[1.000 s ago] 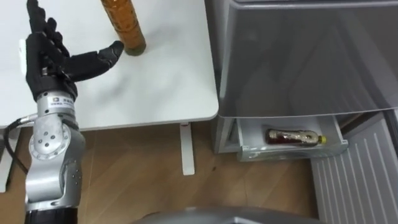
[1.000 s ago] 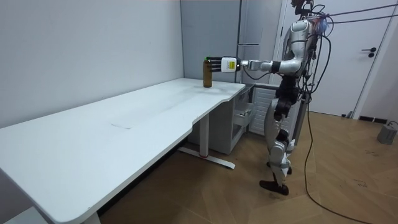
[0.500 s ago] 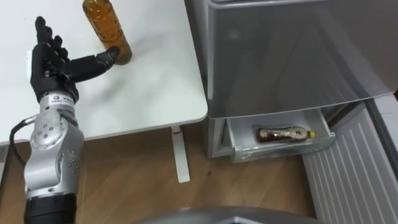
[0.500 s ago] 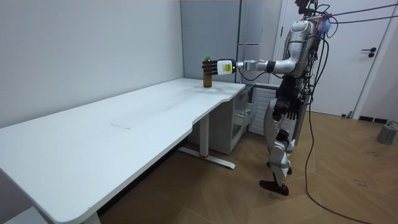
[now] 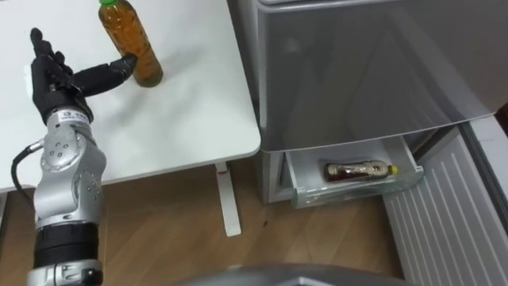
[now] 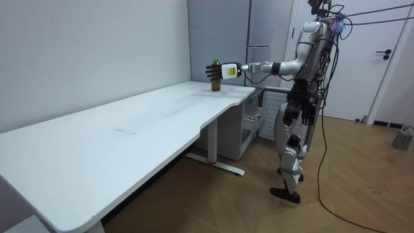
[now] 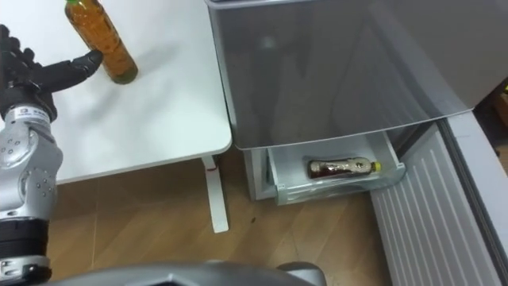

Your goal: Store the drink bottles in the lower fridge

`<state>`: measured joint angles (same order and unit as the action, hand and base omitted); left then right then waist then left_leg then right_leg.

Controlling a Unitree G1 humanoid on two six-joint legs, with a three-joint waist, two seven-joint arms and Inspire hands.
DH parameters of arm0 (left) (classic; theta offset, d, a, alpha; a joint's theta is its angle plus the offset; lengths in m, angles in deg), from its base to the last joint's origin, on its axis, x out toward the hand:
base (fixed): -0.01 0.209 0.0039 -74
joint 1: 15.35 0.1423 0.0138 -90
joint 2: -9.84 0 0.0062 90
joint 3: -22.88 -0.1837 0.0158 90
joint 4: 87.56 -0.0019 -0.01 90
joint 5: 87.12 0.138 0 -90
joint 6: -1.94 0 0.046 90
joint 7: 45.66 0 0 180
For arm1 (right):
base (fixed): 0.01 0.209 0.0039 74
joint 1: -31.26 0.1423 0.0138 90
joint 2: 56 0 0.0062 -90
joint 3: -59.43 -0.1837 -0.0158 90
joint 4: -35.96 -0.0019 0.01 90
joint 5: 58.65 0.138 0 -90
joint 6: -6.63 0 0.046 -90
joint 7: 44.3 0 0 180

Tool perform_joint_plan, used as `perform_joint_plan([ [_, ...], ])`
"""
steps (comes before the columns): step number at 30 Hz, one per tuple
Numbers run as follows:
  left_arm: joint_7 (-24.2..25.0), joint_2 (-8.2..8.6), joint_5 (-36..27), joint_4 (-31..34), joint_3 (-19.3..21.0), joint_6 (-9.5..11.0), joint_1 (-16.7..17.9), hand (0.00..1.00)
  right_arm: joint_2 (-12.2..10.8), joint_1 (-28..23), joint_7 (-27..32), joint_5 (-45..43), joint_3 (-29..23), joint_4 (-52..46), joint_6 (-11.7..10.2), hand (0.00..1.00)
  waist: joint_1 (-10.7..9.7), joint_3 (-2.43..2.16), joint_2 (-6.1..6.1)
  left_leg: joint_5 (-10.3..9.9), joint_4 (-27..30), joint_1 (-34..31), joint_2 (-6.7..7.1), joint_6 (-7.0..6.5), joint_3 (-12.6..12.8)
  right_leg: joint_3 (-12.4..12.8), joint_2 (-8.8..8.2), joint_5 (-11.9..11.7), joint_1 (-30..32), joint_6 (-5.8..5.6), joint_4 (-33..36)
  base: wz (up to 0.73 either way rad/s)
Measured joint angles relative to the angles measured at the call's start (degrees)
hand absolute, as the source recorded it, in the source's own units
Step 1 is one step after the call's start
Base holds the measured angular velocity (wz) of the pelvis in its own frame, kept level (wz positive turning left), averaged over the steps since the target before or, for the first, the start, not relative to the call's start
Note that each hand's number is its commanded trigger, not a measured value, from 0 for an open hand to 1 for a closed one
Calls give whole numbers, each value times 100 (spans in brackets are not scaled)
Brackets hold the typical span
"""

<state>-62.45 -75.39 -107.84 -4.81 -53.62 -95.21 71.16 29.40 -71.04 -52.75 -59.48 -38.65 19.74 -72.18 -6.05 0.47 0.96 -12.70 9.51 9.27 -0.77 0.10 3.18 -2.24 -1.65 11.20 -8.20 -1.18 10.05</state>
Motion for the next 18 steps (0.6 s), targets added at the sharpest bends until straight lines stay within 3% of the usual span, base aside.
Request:
perform_joint_plan([
  [4,-10,-159,-3,-129,11,6,-156,0,-1,-28,-4,-27,-12,-14,-36,0,-14,47,35,-11,-26,41,-12,2,18,74,24,0,22,1,61,-12],
  [10,0,-180,-17,-563,219,7,-478,0,-7,-21,-54,-531,-156,-58,-35,0,-53,36,42,-11,-25,41,-29,3,77,165,51,-8,46,14,60,-7],
  [14,126,-370,-110,-629,219,2,-551,0,-6,-16,-130,-830,-236,-120,-20,0,-181,11,24,-11,-18,29,-35,3,81,197,61,-7,76,16,60,-2],
  [18,289,-390,-234,-632,218,-3,-719,0,-13,-19,-266,-961,-241,-182,36,0,-183,-15,18,-11,-7,32,-35,3,138,259,61,-8,86,17,74,-9],
])
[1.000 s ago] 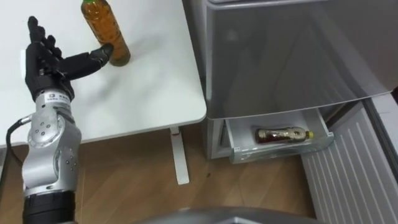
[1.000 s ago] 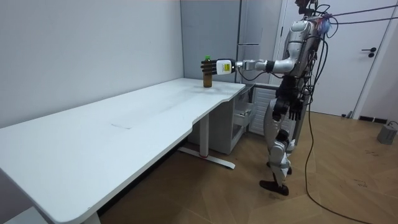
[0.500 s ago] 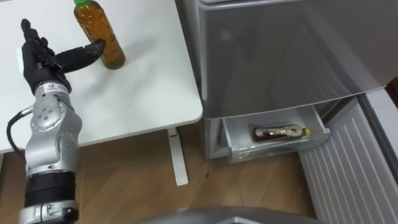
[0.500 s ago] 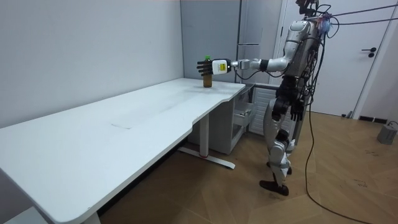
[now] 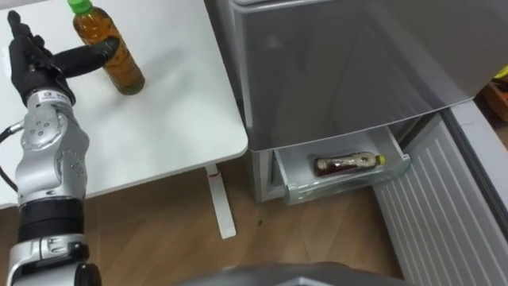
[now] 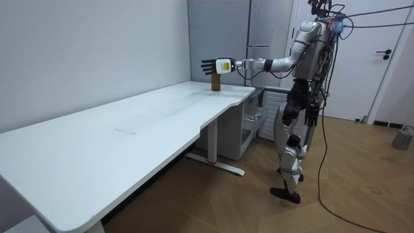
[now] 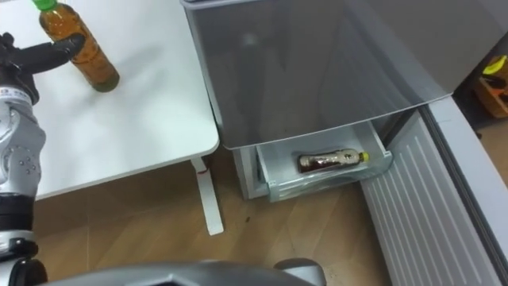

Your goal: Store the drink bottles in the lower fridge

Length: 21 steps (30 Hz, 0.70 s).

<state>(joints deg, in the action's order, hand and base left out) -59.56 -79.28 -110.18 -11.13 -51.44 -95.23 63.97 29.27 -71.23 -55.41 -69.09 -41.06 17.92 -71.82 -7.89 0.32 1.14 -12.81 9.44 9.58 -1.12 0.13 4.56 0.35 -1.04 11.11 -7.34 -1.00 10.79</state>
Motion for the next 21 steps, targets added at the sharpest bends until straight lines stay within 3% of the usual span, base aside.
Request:
perform_joint_plan([
  [9,243,-18,-435,-174,-3,-156,-89,0,-1,-3,-23,-38,-47,-87,82,0,-128,-20,16,0,4,54,-6,0,86,115,16,-1,30,2,0,-5],
  [14,338,-154,-575,-485,-2,-164,-167,0,0,-11,62,-106,-220,-89,108,0,-182,-21,39,-6,-3,35,-14,1,95,138,30,-1,46,1,14,-1],
  [21,338,-165,-664,-525,-3,-164,-184,0,0,-7,133,-112,-271,-96,102,0,-180,-30,56,-7,-1,5,-15,1,109,157,31,-3,127,3,98,-1],
])
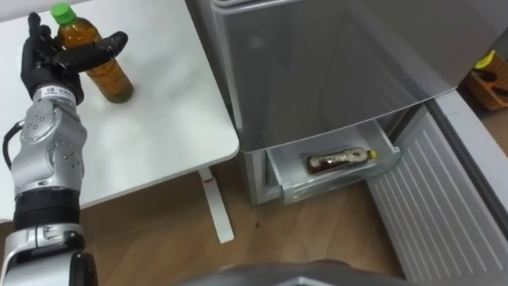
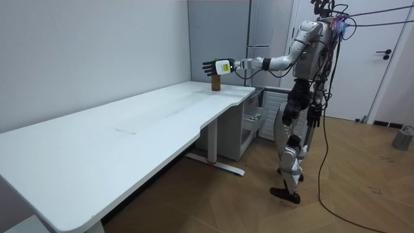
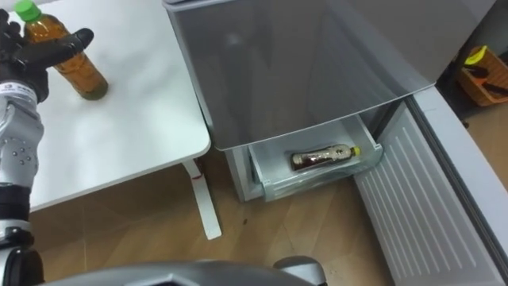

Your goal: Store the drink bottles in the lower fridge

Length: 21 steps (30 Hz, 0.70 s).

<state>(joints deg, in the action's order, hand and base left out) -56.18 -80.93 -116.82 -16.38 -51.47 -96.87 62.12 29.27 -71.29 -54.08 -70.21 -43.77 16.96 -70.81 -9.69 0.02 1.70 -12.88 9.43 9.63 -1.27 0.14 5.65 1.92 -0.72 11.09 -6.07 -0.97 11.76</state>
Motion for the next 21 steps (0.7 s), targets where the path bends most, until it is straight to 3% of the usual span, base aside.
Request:
perform_joint_plan([
  [9,-1,-66,-8,-124,-1,0,-45,0,5,9,105,40,1,-12,-2,0,23,20,-49,0,0,-4,1,0,41,39,1,1,-21,-1,-10,-2],
  [12,-5,-104,-5,-383,-1,-3,-202,0,5,9,119,42,5,-10,-2,0,53,15,-52,-1,3,-40,2,-2,34,31,2,2,16,-2,-7,0],
  [17,-11,-436,-7,-825,-1,-14,-531,0,18,-3,162,52,4,1,1,0,57,-4,-41,-1,11,-124,-2,-2,39,38,7,-4,99,3,23,0],
  [21,-31,-604,-5,-1081,-1,-16,-698,0,18,-12,161,49,4,16,-7,0,52,-6,-31,-1,9,-112,-1,-2,45,38,3,-5,97,4,19,0],
])
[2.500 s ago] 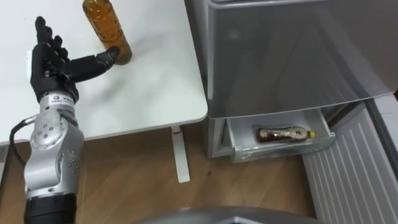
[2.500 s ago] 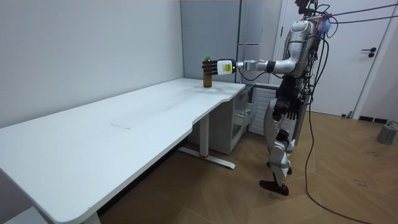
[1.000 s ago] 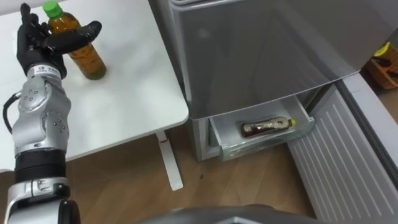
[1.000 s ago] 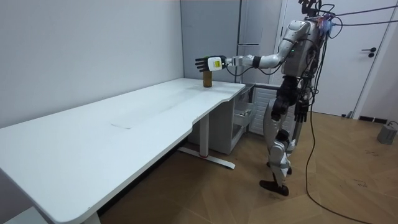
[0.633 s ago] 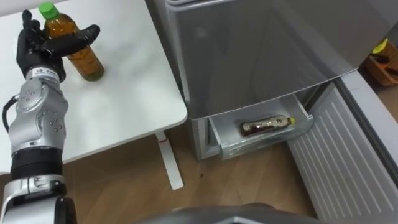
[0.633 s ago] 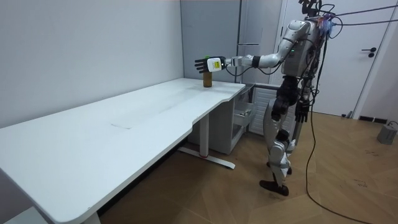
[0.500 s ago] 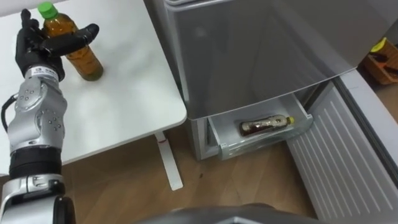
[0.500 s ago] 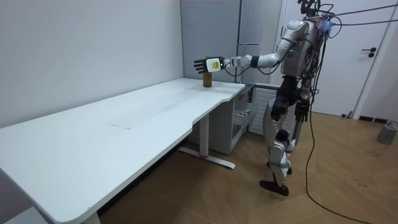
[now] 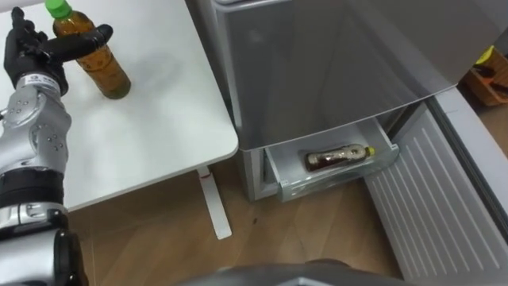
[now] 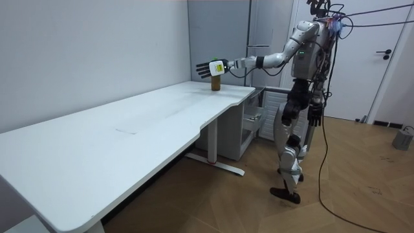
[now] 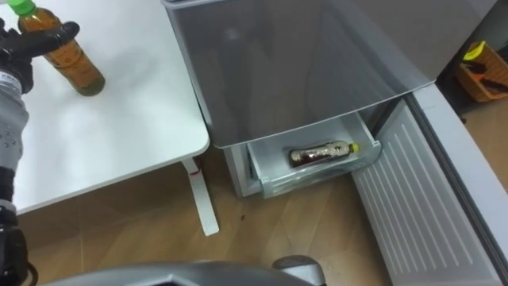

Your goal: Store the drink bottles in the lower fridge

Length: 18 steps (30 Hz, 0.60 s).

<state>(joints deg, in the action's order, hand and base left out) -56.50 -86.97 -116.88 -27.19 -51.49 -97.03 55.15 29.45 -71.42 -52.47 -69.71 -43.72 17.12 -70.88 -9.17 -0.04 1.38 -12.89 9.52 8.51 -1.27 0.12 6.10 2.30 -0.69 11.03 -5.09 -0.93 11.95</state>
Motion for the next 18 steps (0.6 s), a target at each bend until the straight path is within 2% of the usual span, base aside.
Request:
perform_joint_plan([
  [6,-36,-17,-12,-133,0,-64,-89,0,2,0,15,2,-5,-29,-11,0,1,4,74,0,-13,6,-1,0,1,0,1,0,3,0,3,0],
  [8,-97,-19,-203,-219,0,-75,-140,0,2,-1,73,4,-3,-72,-7,0,4,3,91,0,-13,-12,-2,0,7,4,3,0,14,0,12,0],
  [13,-115,-20,-231,-243,0,-81,-162,0,4,-20,211,20,-4,-245,-8,0,-5,1,86,0,-11,-8,-2,0,11,15,6,1,31,-1,-20,0],
  [18,-94,-35,-346,-510,0,-100,-365,0,1,-20,221,82,-4,-238,-9,0,2,-6,90,0,-10,-8,-1,0,13,29,6,0,20,-1,-11,0],
])
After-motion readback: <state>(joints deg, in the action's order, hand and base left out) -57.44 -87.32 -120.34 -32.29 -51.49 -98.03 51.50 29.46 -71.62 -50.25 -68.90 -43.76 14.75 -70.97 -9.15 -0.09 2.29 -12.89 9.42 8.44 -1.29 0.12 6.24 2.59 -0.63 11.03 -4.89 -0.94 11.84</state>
